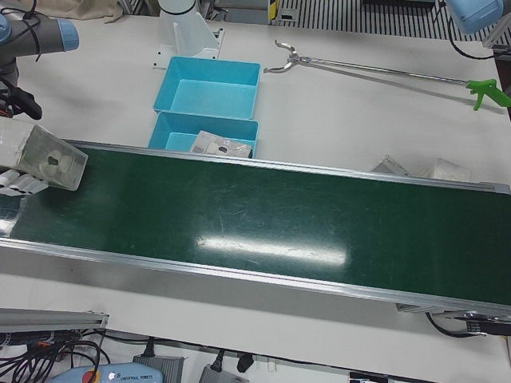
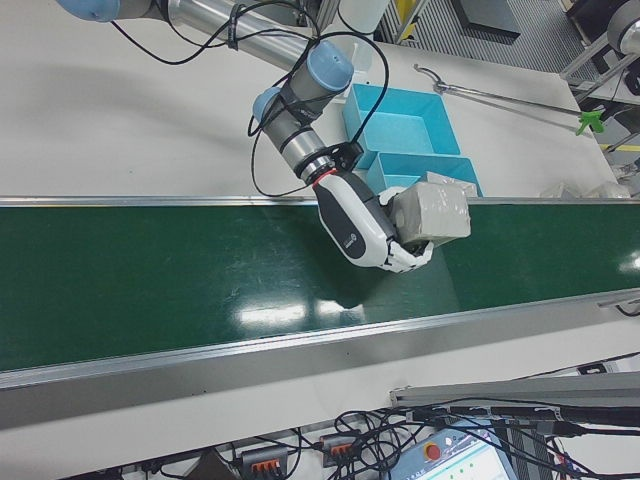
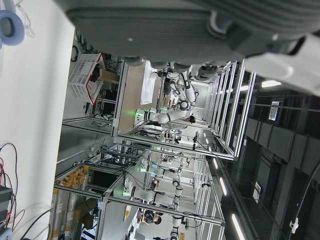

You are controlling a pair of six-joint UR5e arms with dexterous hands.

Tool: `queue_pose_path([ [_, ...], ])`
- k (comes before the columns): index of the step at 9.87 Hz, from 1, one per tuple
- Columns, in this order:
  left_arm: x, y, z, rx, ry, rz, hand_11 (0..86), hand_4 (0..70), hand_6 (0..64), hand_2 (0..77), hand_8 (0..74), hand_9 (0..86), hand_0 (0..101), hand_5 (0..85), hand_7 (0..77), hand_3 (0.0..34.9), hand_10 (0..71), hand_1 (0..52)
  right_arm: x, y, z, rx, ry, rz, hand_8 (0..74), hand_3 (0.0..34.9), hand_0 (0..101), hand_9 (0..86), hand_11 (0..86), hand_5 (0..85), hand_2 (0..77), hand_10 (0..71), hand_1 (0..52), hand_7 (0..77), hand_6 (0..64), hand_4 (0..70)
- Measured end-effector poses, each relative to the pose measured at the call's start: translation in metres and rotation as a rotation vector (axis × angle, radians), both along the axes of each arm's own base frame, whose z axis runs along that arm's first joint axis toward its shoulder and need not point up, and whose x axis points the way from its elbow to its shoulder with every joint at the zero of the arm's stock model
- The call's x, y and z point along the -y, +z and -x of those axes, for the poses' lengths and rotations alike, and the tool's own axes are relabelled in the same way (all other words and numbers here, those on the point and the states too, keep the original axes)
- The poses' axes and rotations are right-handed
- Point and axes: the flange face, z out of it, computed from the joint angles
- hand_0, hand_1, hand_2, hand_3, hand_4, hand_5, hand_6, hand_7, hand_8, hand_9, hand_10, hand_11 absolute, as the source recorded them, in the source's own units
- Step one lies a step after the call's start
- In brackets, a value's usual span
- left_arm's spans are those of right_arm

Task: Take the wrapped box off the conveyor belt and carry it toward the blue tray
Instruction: 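Lift the box off the belt and swing it over the nearer blue tray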

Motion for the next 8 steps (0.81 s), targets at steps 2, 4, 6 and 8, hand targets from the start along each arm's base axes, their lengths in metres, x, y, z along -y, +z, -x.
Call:
queue_pose_path([
  [2, 0.0, 0.0, 0.0, 0.0, 0.0, 0.0, 0.5, 0.0, 0.5, 0.5, 0.5, 0.5, 0, 1.1, 0.5, 0.0, 0.0, 0.0, -0.036, -0.041, -0.01, 0.033, -0.024, -0.037, 42.5, 0.0, 50, 48.0, 40.4, 54.5, 31.6, 45.8, 19.1, 44.2, 32.7, 19.6],
  [4, 0.0, 0.0, 0.0, 0.0, 0.0, 0.0, 0.5, 0.0, 0.5, 0.5, 0.5, 0.5, 0, 1.1, 0.5, 0.0, 0.0, 0.0, -0.085, -0.077, -0.002, 0.048, -0.042, -0.085, 50.2, 0.0, 47, 57.3, 51.8, 60.0, 31.6, 55.1, 19.1, 49.6, 36.5, 18.5],
  [6, 0.0, 0.0, 0.0, 0.0, 0.0, 0.0, 0.5, 0.0, 0.5, 1.1, 0.5, 0.5, 0, 1.1, 0.5, 0.0, 0.5, 0.0, -0.13, -0.091, 0.025, 0.041, -0.057, -0.101, 67.1, 0.0, 44, 76.4, 68.7, 68.7, 39.3, 54.5, 1.6, 64.4, 38.2, 16.9],
  [8, 0.0, 0.0, 0.0, 0.0, 0.0, 0.0, 0.5, 0.0, 0.0, 1.1, 0.5, 0.5, 0, 1.1, 0.5, 0.0, 0.0, 0.0, -0.162, -0.088, 0.057, 0.012, -0.09, -0.094, 58.9, 0.0, 43, 72.0, 68.2, 68.7, 40.9, 49.1, 1.6, 69.8, 38.2, 16.9],
])
